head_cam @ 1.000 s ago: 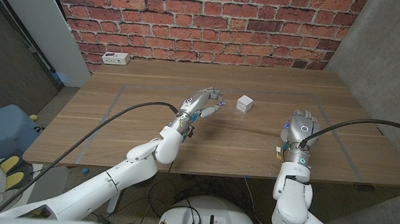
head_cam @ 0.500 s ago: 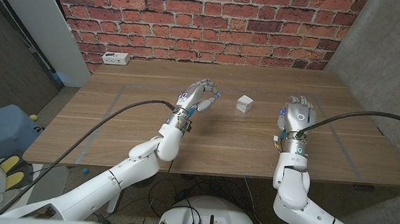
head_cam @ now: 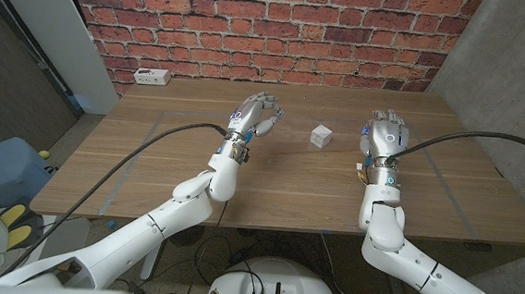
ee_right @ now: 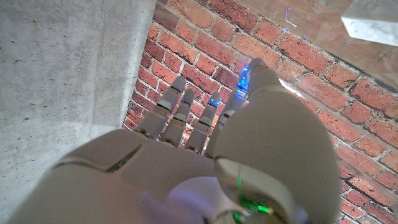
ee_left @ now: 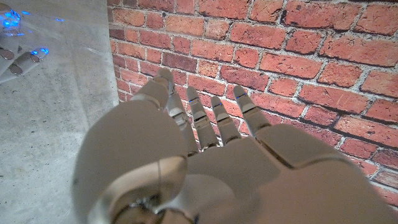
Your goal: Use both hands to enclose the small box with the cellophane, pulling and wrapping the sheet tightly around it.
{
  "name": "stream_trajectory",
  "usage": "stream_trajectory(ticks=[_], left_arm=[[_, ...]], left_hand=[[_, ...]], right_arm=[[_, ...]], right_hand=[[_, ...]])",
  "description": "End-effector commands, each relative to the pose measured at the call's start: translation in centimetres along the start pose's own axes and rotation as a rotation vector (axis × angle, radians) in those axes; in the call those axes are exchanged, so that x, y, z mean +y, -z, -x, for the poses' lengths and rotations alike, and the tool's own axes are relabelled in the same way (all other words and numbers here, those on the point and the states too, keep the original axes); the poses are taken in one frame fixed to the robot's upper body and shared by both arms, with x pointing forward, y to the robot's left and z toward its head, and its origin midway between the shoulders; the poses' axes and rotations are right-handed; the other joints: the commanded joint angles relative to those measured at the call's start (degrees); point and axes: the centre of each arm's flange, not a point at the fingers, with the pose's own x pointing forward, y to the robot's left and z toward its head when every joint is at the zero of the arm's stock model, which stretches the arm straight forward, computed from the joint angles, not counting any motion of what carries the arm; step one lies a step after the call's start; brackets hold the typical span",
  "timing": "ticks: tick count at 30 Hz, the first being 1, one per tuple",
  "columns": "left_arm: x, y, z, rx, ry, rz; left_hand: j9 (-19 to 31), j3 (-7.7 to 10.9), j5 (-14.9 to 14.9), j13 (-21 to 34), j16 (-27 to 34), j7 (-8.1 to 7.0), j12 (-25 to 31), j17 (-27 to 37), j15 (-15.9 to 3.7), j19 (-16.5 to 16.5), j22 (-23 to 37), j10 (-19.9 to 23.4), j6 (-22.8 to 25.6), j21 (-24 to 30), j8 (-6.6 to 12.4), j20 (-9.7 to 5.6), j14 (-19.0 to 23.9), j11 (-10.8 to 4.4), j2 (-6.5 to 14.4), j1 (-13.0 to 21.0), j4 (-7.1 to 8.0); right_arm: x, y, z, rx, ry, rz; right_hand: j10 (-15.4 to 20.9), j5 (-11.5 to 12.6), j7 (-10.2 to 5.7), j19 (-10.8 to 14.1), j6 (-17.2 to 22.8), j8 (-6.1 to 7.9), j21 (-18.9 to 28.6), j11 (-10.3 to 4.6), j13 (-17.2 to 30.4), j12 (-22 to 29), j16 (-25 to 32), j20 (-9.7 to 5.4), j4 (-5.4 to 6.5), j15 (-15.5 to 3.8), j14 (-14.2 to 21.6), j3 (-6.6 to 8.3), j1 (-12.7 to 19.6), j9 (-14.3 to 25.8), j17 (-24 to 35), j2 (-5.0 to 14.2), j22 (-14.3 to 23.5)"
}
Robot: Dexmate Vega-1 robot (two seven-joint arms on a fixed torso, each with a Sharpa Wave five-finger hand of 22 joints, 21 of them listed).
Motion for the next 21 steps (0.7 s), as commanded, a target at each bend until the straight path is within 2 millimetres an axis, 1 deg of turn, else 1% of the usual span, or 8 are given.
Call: stream_trajectory(ticks=[1,4,6,7,10,16,21], left_arm=[[0.0,0.4,-2.7,-0.002,-0.025,-0.077],[-0.1,0.8,-3.8,-0.002,-0.015,-0.106],[-0.2,0.8,-4.1,-0.002,-0.014,-0.113],[-0.3,0.9,-4.6,-0.003,-0.013,-0.127],[-0.5,1.0,-5.4,-0.005,-0.011,-0.155],[-0.9,1.2,-6.6,0.002,-0.011,-0.191],[-1.4,1.7,-7.6,0.021,-0.007,-0.221]], left_hand=[[6.4,-0.2,0.0,0.2,0.0,6.2,-0.3,0.0,-3.5,0.1,0.1,-0.1,6.7,0.0,-0.36,0.01,0.1,-0.08,0.3,0.1,-0.22],[6.4,-0.24,0.0,0.2,0.0,6.17,-0.4,0.0,-3.66,0.1,0.1,-0.2,6.7,-0.1,-0.46,-0.09,0.2,-0.24,0.3,0.1,-0.2],[6.4,-0.28,0.0,0.2,0.0,6.1,-0.4,0.0,-3.78,0.0,0.1,-0.3,6.7,-0.1,-0.58,-0.14,0.0,-0.3,0.3,0.1,-0.18],[6.4,-0.3,0.0,0.2,-0.1,6.06,-0.4,0.0,-3.8,0.0,0.1,-0.3,6.7,-0.1,-0.66,-0.15,-0.1,-0.36,0.3,0.1,-0.16],[6.3,-0.35,-0.1,0.2,-0.1,5.9,-0.4,0.0,-3.86,0.0,0.2,-0.3,6.7,-0.1,-0.85,-0.22,-0.1,-0.64,0.3,0.0,-0.13],[6.2,-0.45,-0.1,0.2,0.0,5.82,-0.5,0.0,-4.01,-0.1,0.1,-0.4,6.9,-0.2,-1.04,-0.31,-0.1,-0.57,0.3,-0.1,-0.07],[6.1,-0.52,-0.2,0.2,0.0,5.72,-0.5,0.0,-4.07,-0.2,0.1,-0.4,7.0,-0.2,-1.24,-0.35,-0.1,-0.63,0.3,-0.1,-0.07]], right_arm=[[1.0,-0.5,-3.8,-0.03,0.02,-0.019],[1.5,-0.6,-4.9,-0.039,0.015,-0.023],[1.6,-0.7,-5.2,-0.039,0.015,-0.025],[1.8,-0.8,-5.7,-0.043,0.013,-0.026],[2.1,-1.0,-6.5,-0.05,0.01,-0.028],[2.7,-1.3,-7.9,-0.062,0.003,-0.022],[3.2,-1.4,-9.0,-0.06,-0.002,-0.016]], right_hand=[[0.5,-0.1,0.94,0.7,1.4,0.12,0.3,0.1,0.1,-0.1,-0.2,0.16,0.06,-9.96,0.3,0.37,0.6,0.1,0.1,0.23,0.1],[0.6,-0.1,0.96,0.8,1.5,0.07,0.3,0.24,0.2,-0.2,-0.2,0.25,0.09,-9.9,0.4,0.37,0.6,0.1,0.0,0.2,0.1],[0.7,-0.1,0.96,0.8,1.6,0.06,0.3,0.28,0.2,-0.2,-0.3,0.29,0.08,-9.91,0.4,0.37,0.6,0.1,0.0,0.17,0.1],[0.7,-0.1,0.93,0.8,1.5,0.02,0.3,0.25,0.2,-0.2,-0.3,0.29,0.08,-9.92,0.5,0.37,0.6,0.1,0.0,0.16,0.1],[0.7,-0.1,0.92,0.8,1.6,-0.01,0.2,0.29,0.2,-0.3,-0.4,0.39,0.08,-9.89,0.5,0.37,0.6,0.1,0.0,0.1,0.1],[0.7,-0.2,0.94,0.8,1.6,-0.12,0.2,0.53,0.2,-0.5,-0.4,0.54,0.13,-9.83,0.6,0.38,0.5,0.1,-0.1,0.08,0.1],[0.7,-0.2,0.98,0.8,1.4,-0.3,0.2,0.4,0.2,-0.6,-0.5,0.64,0.25,-9.74,0.7,0.39,0.3,0.1,-0.1,0.16,0.1]])
